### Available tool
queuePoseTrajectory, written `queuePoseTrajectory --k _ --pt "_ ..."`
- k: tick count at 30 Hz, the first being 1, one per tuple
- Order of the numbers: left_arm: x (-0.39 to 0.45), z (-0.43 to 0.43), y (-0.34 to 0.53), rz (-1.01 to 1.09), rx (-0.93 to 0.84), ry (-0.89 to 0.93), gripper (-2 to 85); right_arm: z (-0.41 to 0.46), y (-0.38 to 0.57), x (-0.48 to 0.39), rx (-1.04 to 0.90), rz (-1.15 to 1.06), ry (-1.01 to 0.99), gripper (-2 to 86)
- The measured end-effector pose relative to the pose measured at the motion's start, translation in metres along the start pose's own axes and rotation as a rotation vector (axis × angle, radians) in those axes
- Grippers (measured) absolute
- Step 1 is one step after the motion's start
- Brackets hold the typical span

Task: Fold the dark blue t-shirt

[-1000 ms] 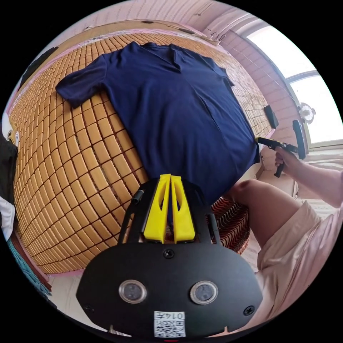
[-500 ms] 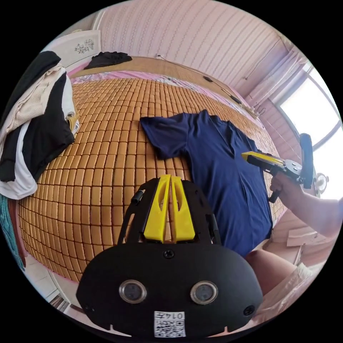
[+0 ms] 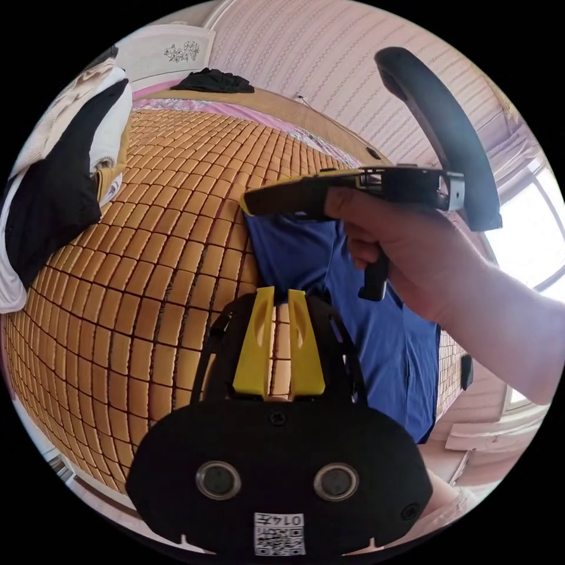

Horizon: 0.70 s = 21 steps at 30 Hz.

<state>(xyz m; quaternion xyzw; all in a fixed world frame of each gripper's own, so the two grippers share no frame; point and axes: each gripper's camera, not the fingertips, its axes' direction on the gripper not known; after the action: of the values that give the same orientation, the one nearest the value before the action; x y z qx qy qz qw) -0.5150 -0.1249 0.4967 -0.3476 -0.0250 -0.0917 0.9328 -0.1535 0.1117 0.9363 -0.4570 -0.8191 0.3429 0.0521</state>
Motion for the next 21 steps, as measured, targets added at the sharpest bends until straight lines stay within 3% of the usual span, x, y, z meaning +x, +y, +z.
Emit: queuePoseTrajectory --k 3,7,12,15,21 --pt "-0.004 0.002 0.002 -0.005 0.007 -0.011 2.4 0.022 -0.009 0.0 -0.085 0.008 0.05 9.2" --pt "-0.004 0.001 -0.001 0.006 -0.013 -0.024 0.4 0.02 -0.008 0.008 -0.047 0.049 0.087 5.8" --pt "-0.001 -0.002 -0.003 0.073 -0.032 -0.041 -0.7 0.007 0.009 0.056 0.003 0.25 -0.095 0.6" --pt "0.001 -0.008 -0.002 0.129 0.006 -0.049 -0.9 -0.026 0.037 0.091 0.143 0.368 -0.117 0.3" --pt "0.036 -0.048 -0.005 0.333 0.199 0.107 -0.8 -0.108 0.125 0.144 0.357 0.515 -0.144 1.1"
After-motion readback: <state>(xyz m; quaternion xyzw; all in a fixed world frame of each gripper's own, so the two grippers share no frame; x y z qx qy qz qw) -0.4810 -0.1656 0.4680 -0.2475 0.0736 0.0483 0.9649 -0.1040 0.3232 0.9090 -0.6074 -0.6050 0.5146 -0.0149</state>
